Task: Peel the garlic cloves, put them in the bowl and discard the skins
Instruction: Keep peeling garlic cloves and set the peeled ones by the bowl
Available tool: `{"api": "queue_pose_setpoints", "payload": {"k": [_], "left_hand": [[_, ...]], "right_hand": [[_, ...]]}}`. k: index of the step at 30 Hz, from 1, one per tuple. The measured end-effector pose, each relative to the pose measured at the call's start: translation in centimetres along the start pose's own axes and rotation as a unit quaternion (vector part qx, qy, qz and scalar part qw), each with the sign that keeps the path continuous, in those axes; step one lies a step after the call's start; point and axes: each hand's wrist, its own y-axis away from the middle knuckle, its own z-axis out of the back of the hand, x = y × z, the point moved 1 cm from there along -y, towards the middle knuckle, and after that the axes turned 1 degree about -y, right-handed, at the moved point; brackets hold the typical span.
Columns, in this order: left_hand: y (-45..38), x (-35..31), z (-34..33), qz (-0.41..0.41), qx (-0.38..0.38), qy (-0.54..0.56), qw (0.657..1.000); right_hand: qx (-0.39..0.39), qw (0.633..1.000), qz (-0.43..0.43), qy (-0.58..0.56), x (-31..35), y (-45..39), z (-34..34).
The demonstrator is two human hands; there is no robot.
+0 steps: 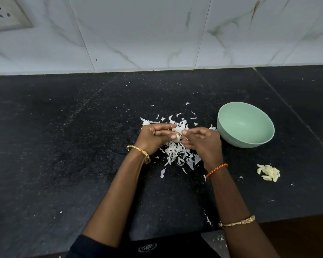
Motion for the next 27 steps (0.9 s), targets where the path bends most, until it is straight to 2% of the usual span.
{"api": "queue_pose_setpoints", "payload": {"k": [5,10,15,17,22,27], "left_hand": [[0.2,0.1,0.1,0.028,-0.011,0.030,0.999],[0.5,0.3,0.0,0.051,-0.027,0.044,0.997],[0.8,0.4,-0.9,0.091,-0.037,0.090,0.991],[1.0,0.4,-1.5,0.102,-0.043,0.099,0.989],[1.9,0.5,-4.5,0.121,-0.036,0.097,0.987],[2.4,0.8,-10.7,0.112,-0.012,0.087,0.990]], "right_hand": [[0.009,0.983,0.048,0.177,-0.1,-0.1,0.7],[-0.050,0.990,0.056,0.118,0.2,0.7,1.0],[0.071,0.997,-0.020,-0.001,0.0,1.6,0.6],[0.094,0.995,-0.018,-0.024,0.1,2.1,0.9],[0.058,0.998,-0.029,0.001,0.1,2.7,3.7],[-0.023,0.999,-0.043,0.020,-0.3,3.7,9.1]]}}
